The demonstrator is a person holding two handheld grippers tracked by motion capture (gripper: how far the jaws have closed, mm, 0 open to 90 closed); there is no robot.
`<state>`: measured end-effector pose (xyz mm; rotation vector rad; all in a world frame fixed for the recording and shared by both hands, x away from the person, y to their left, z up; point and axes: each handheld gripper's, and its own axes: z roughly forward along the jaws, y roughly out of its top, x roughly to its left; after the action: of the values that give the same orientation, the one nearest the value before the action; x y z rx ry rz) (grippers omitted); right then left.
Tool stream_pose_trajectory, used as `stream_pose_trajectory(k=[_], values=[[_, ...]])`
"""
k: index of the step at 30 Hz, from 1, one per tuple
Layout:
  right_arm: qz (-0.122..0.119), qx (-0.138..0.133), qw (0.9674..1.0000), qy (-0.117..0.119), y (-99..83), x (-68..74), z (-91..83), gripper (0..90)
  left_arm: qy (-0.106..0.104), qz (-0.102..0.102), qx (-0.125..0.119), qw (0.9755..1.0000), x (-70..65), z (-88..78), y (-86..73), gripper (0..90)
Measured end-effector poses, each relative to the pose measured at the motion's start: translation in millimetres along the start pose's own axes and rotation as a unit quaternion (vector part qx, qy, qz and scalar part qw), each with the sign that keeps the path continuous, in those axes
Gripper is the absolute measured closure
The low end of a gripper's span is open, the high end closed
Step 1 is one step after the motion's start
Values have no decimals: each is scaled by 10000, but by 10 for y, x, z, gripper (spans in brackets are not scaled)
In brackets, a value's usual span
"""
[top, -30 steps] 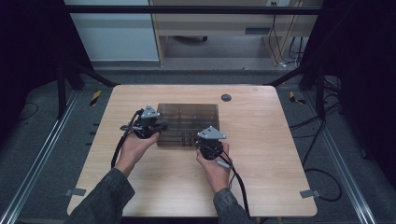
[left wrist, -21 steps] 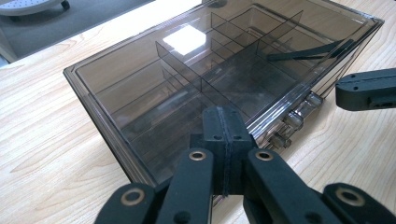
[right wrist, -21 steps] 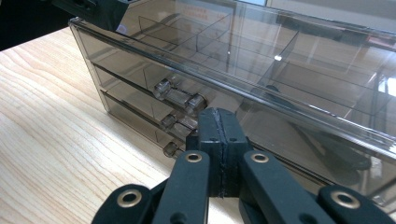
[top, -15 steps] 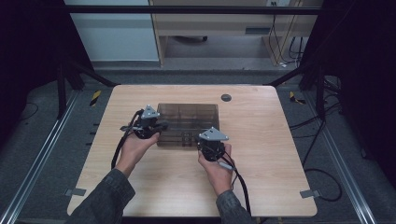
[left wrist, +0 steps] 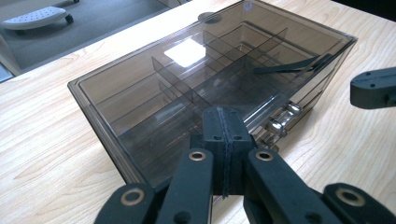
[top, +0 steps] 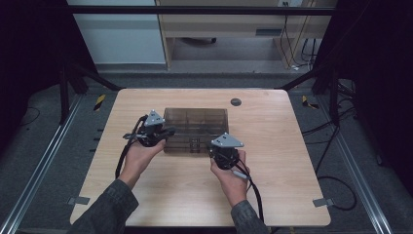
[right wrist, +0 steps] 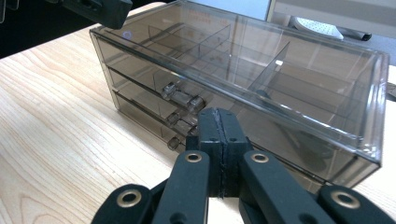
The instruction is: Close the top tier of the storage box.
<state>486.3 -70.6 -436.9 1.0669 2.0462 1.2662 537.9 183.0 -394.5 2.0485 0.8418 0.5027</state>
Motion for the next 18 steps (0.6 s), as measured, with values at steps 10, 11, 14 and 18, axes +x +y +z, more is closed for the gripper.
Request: stream_pose_trajectory(k=[10,11,14,18], values=[[85,-30,10000,32,85,-85,-138,643,163,22,-172,9997,-81,-140,26,640],[120,-4,9999,43,99,-94,-149,575,229,30,-213,9995,-86,-164,27,561],[72,-18,10000,39,142,-119,-213,425,327,-61,-270,9991,-93,-245,22,368],[36,112,9999,86,204,-152,-294,233,349,-64,-275,9990,-92,-356,11,180]])
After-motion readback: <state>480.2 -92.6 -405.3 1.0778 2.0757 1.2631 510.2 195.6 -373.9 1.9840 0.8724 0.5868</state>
